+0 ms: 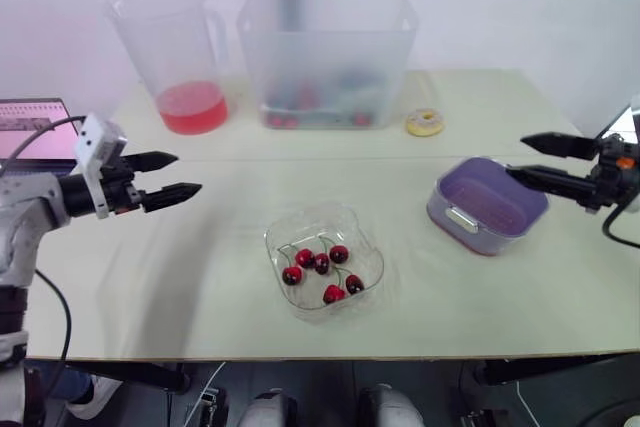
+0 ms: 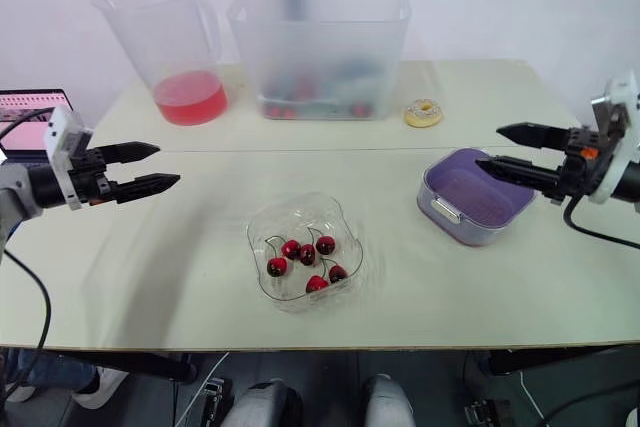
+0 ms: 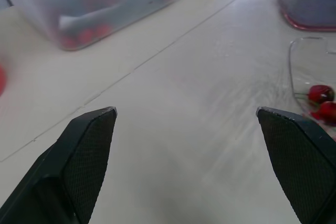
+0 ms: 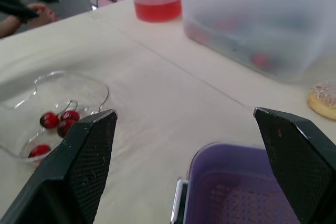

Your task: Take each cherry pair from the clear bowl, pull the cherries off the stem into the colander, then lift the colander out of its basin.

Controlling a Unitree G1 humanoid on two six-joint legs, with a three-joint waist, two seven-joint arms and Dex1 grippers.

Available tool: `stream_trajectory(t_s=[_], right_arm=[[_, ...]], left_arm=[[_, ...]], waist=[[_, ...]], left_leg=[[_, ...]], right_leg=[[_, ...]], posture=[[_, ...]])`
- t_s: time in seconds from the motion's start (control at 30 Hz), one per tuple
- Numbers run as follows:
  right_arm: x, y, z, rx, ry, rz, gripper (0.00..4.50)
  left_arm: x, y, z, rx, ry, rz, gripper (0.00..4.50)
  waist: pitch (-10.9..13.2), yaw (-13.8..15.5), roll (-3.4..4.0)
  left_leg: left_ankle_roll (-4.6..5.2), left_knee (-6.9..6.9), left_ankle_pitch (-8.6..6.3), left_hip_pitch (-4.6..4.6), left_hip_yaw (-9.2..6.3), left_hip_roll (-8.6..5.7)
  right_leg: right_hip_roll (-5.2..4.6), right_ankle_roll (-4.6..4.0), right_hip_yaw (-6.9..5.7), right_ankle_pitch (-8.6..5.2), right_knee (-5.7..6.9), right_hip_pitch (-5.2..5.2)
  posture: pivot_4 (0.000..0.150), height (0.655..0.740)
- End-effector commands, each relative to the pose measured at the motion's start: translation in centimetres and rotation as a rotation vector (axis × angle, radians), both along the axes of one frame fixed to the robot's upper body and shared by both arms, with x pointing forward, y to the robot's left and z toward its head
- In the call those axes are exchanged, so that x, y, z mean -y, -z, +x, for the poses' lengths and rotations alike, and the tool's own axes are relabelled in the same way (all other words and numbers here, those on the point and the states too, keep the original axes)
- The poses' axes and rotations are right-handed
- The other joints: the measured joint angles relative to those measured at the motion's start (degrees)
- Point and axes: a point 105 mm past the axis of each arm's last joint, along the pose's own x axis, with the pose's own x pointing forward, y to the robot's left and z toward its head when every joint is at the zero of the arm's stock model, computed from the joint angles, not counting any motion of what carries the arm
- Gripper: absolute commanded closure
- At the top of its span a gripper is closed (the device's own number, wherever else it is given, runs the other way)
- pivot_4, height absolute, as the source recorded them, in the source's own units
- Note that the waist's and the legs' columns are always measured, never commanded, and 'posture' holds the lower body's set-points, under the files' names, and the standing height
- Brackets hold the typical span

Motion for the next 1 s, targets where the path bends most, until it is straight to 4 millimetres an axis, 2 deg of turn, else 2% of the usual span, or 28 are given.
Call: stream_trajectory(t_s=[0.03,0.1,0.2,0.3,0.4,0.43,0.53,0.63,0.7,0.87,0.97,1.0], right_arm=[[-3.4,-1.7,-0.7,0.06,-0.105,-0.084,0.01],[-5.8,-1.4,-1.2,0.038,-0.187,-0.148,0.01],[-8.6,-0.5,-0.9,0.013,-0.21,-0.238,0.01],[-12.9,0.0,-1.3,0.015,-0.336,-0.274,0.01],[-15.9,1.6,-1.2,-0.1,-0.395,-0.361,0.01],[-17.1,2.1,-0.8,-0.095,-0.406,-0.41,0.01],[-20.0,3.7,0.3,-0.086,-0.43,-0.542,0.01],[-21.2,6.2,1.0,-0.119,-0.424,-0.695,0.01],[-21.3,7.7,1.7,-0.151,-0.377,-0.789,0.01],[-22.2,9.0,2.1,-0.21,-0.344,-0.834,0.01],[-22.1,10.2,2.5,-0.226,-0.327,-0.878,0.87],[-22.1,10.4,2.5,-0.228,-0.326,-0.884,1.33]], left_arm=[[3.2,-3.4,-1.9,0.039,0.201,-0.004,0.0],[5.3,-4.0,-3.6,0.039,0.342,0.031,0.0],[6.8,-2.6,-5.6,-0.009,0.456,0.161,0.0],[8.8,-2.4,-7.5,-0.019,0.549,0.161,0.0],[9.2,-2.1,-7.6,0.017,0.538,0.155,0.0],[9.0,-2.1,-7.2,0.026,0.511,0.101,0.0],[7.9,-0.5,-6.8,0.017,0.434,0.084,0.0],[7.5,0.2,-7.3,0.014,0.392,0.054,0.0],[7.3,0.9,-7.6,0.01,0.364,0.064,0.0],[7.1,1.8,-8.3,-0.018,0.313,0.046,0.0],[6.8,2.1,-8.5,-0.039,0.268,0.018,0.0],[6.8,2.1,-8.5,-0.04,0.261,0.014,0.0]], waist=[[0.01,-0.05,-0.01],[0.02,-0.06,-0.02],[0.01,-0.39,0.01],[0.04,-0.35,-0.02],[0.07,-0.52,-0.01],[0.06,-0.4,0.01],[0.07,-0.49,-0.03],[0.06,-0.23,-0.1],[0.06,-0.26,-0.11],[0.05,-0.26,-0.12],[0.05,-0.45,-0.12],[0.05,-0.45,-0.12]], left_leg=[[0.0,0.0,0.0,-0.02,0.0,0.01],[0.0,0.01,0.0,-0.05,-0.01,0.02],[0.0,-0.01,0.0,-0.06,-0.01,0.02],[-0.01,-0.01,0.0,-0.03,-0.02,0.03],[-0.01,0.08,0.0,-0.08,-0.02,0.03],[0.0,0.09,0.0,-0.08,-0.03,0.03],[0.0,0.1,0.0,-0.09,-0.02,0.01],[0.02,0.12,-0.01,-0.29,-0.05,-0.01],[0.04,0.24,-0.02,-0.56,-0.08,-0.02],[0.04,0.39,-0.02,-0.76,-0.17,-0.05],[0.04,0.38,-0.02,-0.75,-0.19,-0.04],[0.04,0.38,-0.02,-0.74,-0.19,-0.04]], right_leg=[[0.01,0.0,0.0,0.0,0.0,-0.02],[0.01,0.0,0.0,0.0,0.0,-0.04],[0.01,0.0,0.02,0.0,-0.01,-0.07],[0.02,-0.01,0.03,0.0,0.0,-0.07],[0.02,-0.01,0.08,0.0,0.05,-0.11],[0.03,-0.01,0.08,-0.01,0.06,-0.12],[0.02,-0.02,0.08,-0.01,0.09,-0.14],[0.02,-0.01,0.07,-0.01,0.11,-0.32],[0.01,-0.01,0.06,0.0,0.15,-0.49],[-0.01,-0.02,0.01,0.0,0.16,-0.6],[0.0,-0.02,0.0,0.0,0.16,-0.6],[0.0,-0.02,0.0,0.0,0.15,-0.59]], posture=[[0.15,0.6886],[0.15,0.6886],[0.15,0.6886],[0.15,0.6886],[0.15,0.6886],[0.15,0.6886],[0.15,0.6886],[0.15,0.6886],[0.15,0.6886],[0.15,0.6886],[0.15,0.6886],[0.15,0.6886]])
